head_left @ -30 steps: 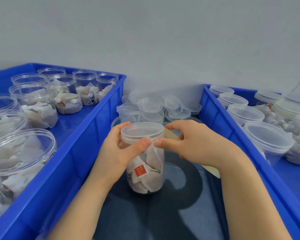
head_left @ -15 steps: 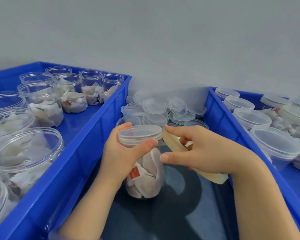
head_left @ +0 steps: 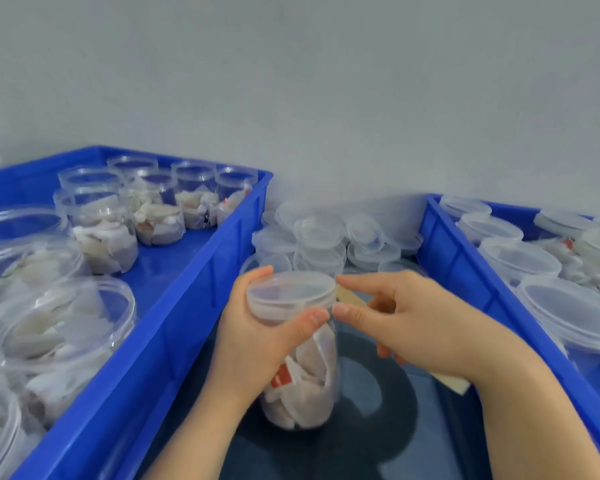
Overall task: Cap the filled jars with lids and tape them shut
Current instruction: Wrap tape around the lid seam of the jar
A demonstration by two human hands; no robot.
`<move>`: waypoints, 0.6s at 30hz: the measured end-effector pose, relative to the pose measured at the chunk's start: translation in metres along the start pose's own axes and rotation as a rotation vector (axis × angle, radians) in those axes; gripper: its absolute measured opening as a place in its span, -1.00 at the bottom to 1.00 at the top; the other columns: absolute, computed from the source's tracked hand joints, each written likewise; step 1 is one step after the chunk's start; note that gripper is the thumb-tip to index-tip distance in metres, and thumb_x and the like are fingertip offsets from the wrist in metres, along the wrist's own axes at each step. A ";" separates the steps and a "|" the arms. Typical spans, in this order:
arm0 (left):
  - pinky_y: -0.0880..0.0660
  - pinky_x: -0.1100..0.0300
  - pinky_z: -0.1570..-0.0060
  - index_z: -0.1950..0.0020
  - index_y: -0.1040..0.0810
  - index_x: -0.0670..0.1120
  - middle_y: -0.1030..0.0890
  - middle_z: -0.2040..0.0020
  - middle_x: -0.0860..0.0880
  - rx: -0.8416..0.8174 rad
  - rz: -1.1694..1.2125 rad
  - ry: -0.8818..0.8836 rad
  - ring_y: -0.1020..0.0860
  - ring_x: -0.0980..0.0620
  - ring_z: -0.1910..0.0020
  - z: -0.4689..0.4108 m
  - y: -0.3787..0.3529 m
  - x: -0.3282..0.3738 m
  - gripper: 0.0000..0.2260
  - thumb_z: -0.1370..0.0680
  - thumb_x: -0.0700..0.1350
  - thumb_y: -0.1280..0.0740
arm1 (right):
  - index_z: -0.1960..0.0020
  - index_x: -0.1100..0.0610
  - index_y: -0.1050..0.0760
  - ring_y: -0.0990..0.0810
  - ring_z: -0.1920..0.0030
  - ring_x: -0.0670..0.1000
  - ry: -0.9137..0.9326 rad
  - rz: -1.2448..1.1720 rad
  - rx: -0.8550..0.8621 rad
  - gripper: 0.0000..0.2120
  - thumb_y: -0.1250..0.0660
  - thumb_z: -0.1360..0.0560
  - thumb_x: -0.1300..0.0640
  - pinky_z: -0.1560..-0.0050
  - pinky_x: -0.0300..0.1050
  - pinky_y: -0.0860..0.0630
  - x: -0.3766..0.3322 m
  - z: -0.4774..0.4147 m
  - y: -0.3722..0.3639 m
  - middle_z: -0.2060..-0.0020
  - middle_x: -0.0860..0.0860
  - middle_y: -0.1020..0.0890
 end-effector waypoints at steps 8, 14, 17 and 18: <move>-0.44 0.54 0.16 -0.26 -0.38 0.08 -0.54 -0.06 0.19 -0.022 0.008 -0.022 -0.52 0.44 0.03 -0.001 -0.002 0.004 -0.18 -0.03 0.24 -0.46 | -0.38 -0.28 -0.35 -0.56 0.48 -0.21 -0.013 -0.006 -0.029 -0.34 -0.20 -0.29 -0.38 0.24 -0.26 -0.43 -0.001 0.000 0.000 0.41 -0.20 -0.48; -0.43 0.56 0.16 -0.29 -0.38 0.06 -0.54 -0.06 0.20 -0.012 0.010 -0.038 -0.51 0.46 0.02 0.000 -0.002 0.004 -0.14 -0.03 0.26 -0.46 | -0.38 -0.27 -0.35 -0.54 0.52 -0.19 -0.026 -0.017 -0.039 -0.39 -0.20 -0.33 -0.34 0.34 -0.32 -0.45 0.000 -0.001 -0.001 0.52 -0.22 -0.51; -0.43 0.55 0.14 -0.29 -0.37 0.06 -0.54 -0.07 0.19 -0.015 0.002 -0.042 -0.51 0.45 0.00 0.000 -0.003 0.004 -0.10 -0.03 0.29 -0.56 | -0.39 -0.26 -0.33 -0.54 0.52 -0.20 -0.028 -0.005 -0.047 -0.42 -0.20 -0.38 -0.31 0.38 -0.36 -0.45 0.001 -0.002 -0.001 0.54 -0.27 -0.53; -0.43 0.55 0.15 -0.28 -0.37 0.07 -0.54 -0.06 0.20 -0.015 0.002 -0.040 -0.51 0.45 0.01 0.000 -0.003 0.004 -0.12 -0.05 0.28 -0.58 | -0.39 -0.26 -0.33 -0.53 0.52 -0.20 -0.030 -0.004 -0.049 -0.43 -0.20 -0.40 -0.30 0.38 -0.36 -0.46 0.001 -0.002 -0.002 0.55 -0.30 -0.52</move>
Point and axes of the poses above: each hand's wrist, its own z-axis away from the middle knuckle, its own y-axis out of the back of the hand, x = y × z, the point moved 8 cm from there along -z, towards the middle knuckle
